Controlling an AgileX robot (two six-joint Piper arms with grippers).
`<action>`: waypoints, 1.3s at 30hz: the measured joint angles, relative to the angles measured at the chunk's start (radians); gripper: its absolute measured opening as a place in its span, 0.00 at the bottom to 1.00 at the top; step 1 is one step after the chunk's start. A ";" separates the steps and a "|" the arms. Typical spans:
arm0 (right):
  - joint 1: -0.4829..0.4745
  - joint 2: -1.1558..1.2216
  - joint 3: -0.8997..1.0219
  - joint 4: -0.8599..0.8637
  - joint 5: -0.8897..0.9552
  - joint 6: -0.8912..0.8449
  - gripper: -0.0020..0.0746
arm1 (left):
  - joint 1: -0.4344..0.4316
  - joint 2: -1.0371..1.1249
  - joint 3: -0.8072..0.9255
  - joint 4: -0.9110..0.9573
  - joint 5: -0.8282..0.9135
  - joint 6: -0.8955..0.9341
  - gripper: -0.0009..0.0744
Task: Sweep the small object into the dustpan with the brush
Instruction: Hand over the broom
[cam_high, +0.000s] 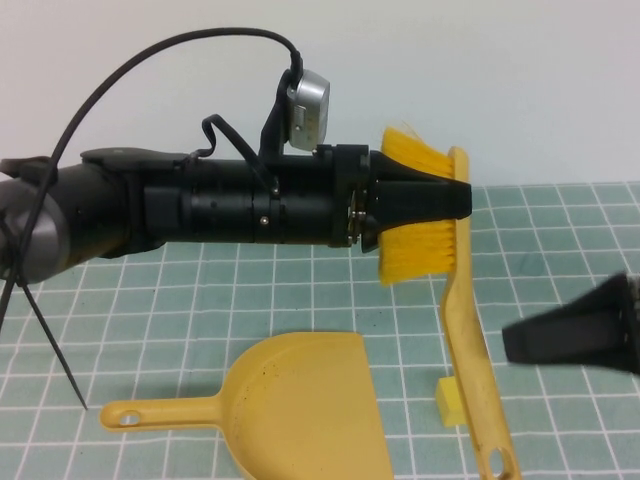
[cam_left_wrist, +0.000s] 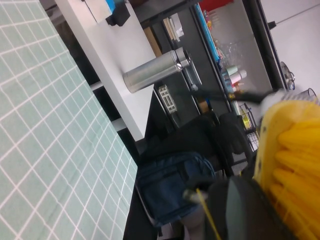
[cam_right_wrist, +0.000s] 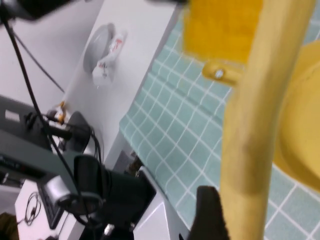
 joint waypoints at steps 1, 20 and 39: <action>0.000 0.000 0.030 0.012 0.000 -0.033 0.65 | 0.000 0.000 0.000 0.000 0.000 0.000 0.22; 0.000 0.000 0.175 0.196 -0.015 -0.226 0.65 | 0.000 -0.002 -0.021 0.004 0.000 -0.008 0.22; 0.153 0.001 0.179 0.248 -0.029 -0.292 0.24 | -0.002 -0.004 -0.140 0.002 0.015 -0.091 0.22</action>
